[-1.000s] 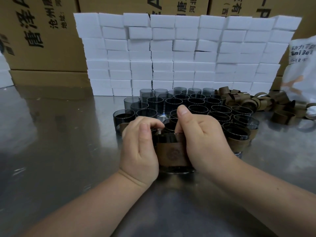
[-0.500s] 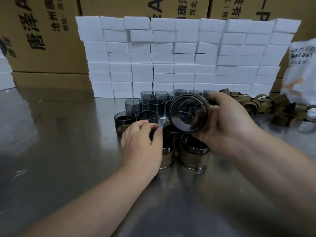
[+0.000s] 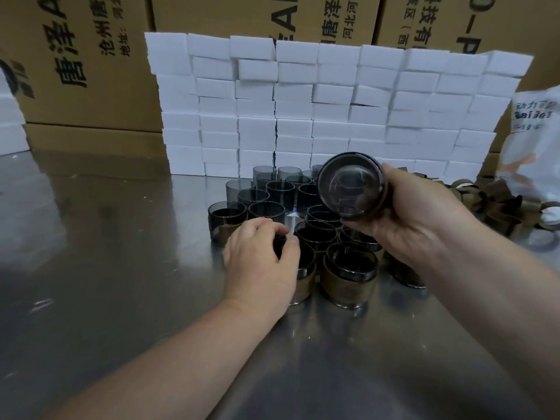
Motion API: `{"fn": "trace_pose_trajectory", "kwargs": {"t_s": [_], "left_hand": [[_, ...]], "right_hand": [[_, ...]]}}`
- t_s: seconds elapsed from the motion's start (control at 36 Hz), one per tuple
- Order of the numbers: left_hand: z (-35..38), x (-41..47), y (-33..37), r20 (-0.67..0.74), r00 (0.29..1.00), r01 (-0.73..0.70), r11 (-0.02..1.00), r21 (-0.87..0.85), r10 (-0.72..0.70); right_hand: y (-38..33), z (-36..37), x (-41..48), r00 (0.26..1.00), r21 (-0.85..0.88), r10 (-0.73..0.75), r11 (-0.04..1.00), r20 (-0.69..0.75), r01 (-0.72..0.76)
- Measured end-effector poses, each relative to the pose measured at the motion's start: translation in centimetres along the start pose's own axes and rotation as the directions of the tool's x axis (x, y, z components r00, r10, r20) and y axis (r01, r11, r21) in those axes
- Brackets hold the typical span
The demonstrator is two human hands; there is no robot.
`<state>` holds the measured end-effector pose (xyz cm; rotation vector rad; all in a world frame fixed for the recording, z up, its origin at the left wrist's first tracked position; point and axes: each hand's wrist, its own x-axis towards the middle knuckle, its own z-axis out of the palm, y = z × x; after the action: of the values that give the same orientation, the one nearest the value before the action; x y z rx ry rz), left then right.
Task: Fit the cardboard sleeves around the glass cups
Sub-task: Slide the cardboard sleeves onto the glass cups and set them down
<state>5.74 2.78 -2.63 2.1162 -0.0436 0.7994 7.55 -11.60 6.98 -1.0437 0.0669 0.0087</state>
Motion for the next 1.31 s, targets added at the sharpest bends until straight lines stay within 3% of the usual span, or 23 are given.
{"fn": "trace_pose_trajectory", "kwargs": {"t_s": [0.17,0.39,0.5,0.58,0.69,0.86,1.17,1.31], "left_hand": [[0.1,0.0,-0.3,0.012,1.000,-0.004,1.000,0.005,0.004],[0.1,0.1,-0.3,0.030,1.000,0.007,1.000,0.006,-0.007],[0.3,0.1,-0.5,0.030,0.999,0.017,1.000,0.012,-0.017],[0.4,0.1,-0.6,0.032,0.999,0.023,1.000,0.007,-0.023],[0.6,0.1,-0.7,0.028,0.999,0.015,1.000,0.009,-0.015],[0.6,0.3,-0.7,0.049,0.999,0.011,1.000,0.027,-0.012],[0.5,0.2,-0.6,0.043,0.999,0.011,1.000,0.001,-0.011],[0.5,0.3,-0.6,0.046,0.999,0.006,1.000,0.009,-0.007]], "right_hand": [[0.9,2.5,2.5,0.975,-0.223,-0.217,0.954,-0.042,0.203],[2.3,3.7,8.0,0.926,-0.621,-0.378,0.727,-0.007,0.292],[2.8,3.6,10.0,0.921,-0.766,-0.386,0.576,0.053,0.286],[3.1,3.7,10.6,0.887,-0.878,-0.439,0.358,0.142,0.318],[3.6,4.1,10.9,0.870,-0.916,-0.446,0.220,0.210,0.334],[5.0,5.0,10.5,0.818,-0.919,-0.428,-0.092,0.385,0.384],[4.6,4.8,11.1,0.804,-0.883,-0.391,-0.338,0.447,0.326],[5.6,3.8,11.3,0.825,-0.837,-0.299,-0.439,0.479,0.327]]}}
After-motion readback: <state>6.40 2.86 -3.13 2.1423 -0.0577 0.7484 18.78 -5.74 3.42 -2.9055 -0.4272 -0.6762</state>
